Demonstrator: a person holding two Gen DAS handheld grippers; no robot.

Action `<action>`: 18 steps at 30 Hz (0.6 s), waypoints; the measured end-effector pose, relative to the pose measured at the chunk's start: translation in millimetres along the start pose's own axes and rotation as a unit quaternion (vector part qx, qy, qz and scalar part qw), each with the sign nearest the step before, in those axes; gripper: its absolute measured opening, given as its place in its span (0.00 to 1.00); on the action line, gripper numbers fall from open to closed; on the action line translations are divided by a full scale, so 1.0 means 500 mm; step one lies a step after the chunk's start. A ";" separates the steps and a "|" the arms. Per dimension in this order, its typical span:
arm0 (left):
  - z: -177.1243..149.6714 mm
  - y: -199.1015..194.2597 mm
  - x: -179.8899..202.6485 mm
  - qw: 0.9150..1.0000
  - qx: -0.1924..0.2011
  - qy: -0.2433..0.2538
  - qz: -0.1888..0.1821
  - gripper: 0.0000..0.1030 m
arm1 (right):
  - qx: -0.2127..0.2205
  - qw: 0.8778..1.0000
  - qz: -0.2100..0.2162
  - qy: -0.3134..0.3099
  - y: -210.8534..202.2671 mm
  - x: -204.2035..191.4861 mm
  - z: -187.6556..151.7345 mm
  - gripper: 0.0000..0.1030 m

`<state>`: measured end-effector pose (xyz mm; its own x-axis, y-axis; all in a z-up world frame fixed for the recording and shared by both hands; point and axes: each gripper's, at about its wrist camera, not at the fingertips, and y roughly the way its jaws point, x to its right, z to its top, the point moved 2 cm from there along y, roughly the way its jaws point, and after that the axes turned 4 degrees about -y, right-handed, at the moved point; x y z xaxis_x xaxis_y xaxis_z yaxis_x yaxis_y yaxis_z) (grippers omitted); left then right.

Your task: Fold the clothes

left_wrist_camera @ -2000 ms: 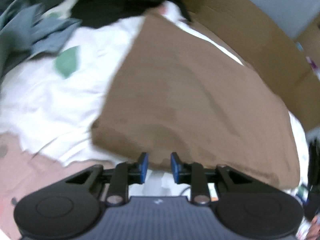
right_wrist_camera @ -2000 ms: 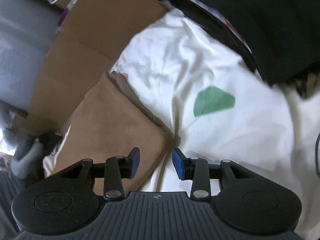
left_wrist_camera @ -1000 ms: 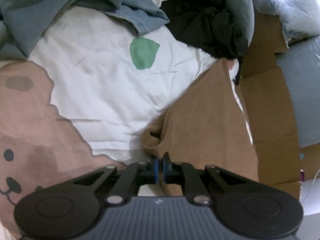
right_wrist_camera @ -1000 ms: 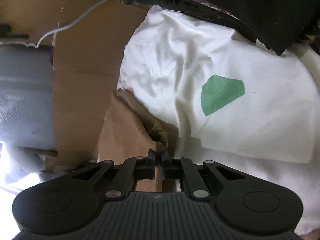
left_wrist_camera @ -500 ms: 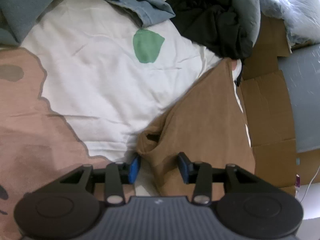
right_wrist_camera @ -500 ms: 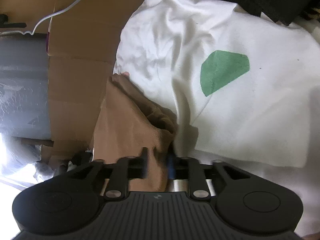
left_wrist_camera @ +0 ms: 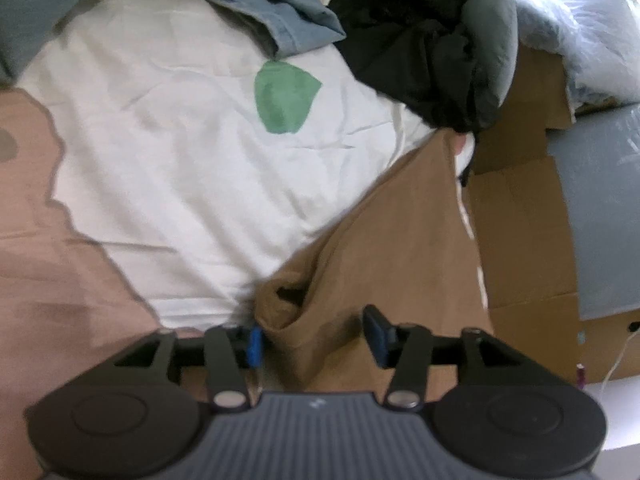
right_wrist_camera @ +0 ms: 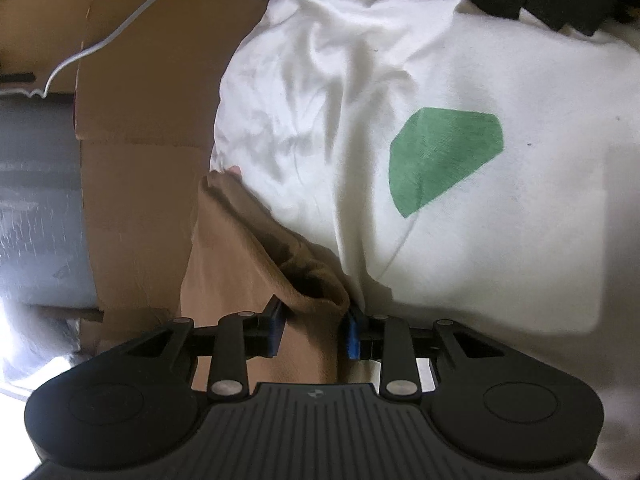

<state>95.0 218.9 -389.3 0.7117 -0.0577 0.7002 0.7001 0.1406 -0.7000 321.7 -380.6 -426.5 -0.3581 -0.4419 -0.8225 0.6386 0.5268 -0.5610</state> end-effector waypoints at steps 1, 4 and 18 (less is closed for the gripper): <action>0.002 0.003 -0.001 1.000 0.001 -0.002 -0.005 0.54 | 0.002 1.000 0.001 0.000 0.003 -0.001 0.001 0.35; 0.003 0.006 0.001 1.000 0.000 -0.001 -0.008 0.53 | 0.007 1.000 0.004 -0.001 0.009 -0.004 0.004 0.35; -0.004 0.001 0.001 1.000 -0.012 -0.015 -0.009 0.47 | -0.004 1.000 0.006 -0.024 0.019 -0.020 -0.005 0.34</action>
<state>95.5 217.0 -389.6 0.6974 -0.0300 0.7161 0.7140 0.1155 -0.6905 329.8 -369.5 -423.9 -0.3170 -0.4704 -0.8236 0.6363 0.5384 -0.5524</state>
